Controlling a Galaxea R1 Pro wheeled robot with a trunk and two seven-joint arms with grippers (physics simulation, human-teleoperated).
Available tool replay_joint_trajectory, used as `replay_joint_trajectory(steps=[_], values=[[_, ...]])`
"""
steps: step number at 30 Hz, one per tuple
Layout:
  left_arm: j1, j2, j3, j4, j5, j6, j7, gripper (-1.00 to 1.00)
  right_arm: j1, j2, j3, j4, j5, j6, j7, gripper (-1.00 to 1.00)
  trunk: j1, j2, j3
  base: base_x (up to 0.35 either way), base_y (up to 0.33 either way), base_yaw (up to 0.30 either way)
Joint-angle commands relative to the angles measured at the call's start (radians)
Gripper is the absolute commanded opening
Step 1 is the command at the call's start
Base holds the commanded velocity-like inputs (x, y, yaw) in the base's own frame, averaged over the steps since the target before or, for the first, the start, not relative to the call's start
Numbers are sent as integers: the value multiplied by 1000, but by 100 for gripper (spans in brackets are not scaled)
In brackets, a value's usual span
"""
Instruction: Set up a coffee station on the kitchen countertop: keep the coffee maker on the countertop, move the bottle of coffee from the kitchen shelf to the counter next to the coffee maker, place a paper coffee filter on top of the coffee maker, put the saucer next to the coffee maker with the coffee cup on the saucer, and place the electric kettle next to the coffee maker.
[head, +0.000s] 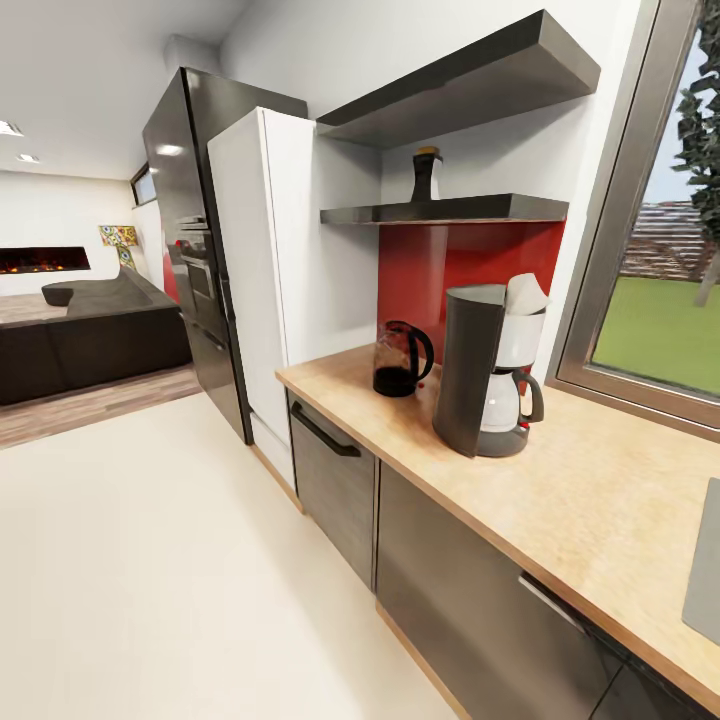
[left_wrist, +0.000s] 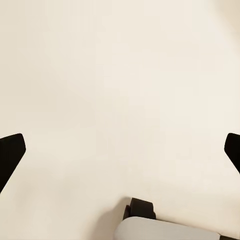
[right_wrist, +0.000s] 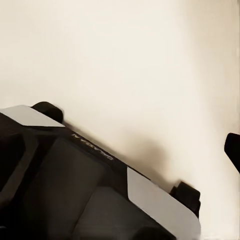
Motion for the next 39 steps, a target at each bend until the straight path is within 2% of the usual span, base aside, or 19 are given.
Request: replay_joint_trajectory(steps=[1, 7, 12, 16, 20, 30, 39], values=[[0, 0, 1, -1, 2, -1, 0, 100, 13, -12, 7, 10, -19, -10, 6, 100, 0, -1, -1, 0, 0, 0], [0, 0, 1, -1, 2, -1, 0, 100, 53, -46, 7, 22, -44, -13, 9, 100, 0, -1, -1, 0, 0, 0], [0, 0, 1, -1, 2, -1, 0, 100, 66, -60, 7, 26, -51, -14, 8, 100, 0, -1, -1, 0, 0, -2], [0, 0, 1, -1, 1, -1, 0, 100, 69, -63, 7, 28, -61, -13, 8, 100, 0, -1, -1, 0, 0, -83], [0, 0, 1, -1, 0, -1, 1, 100, 72, -65, 9, 29, -90, -14, 7, 100, 0, -1, -1, 33, 46, -132], [0, 0, 1, -1, 1, -1, 1, 100, 74, -65, 10, 29, -95, -13, 3, 100, 0, -1, -1, 214, 236, -13], [0, 0, 1, -1, 0, -3, -1, 100, 74, -65, 10, 30, -96, -9, 9, 100, 0, -1, 2, 52, 53, -238]])
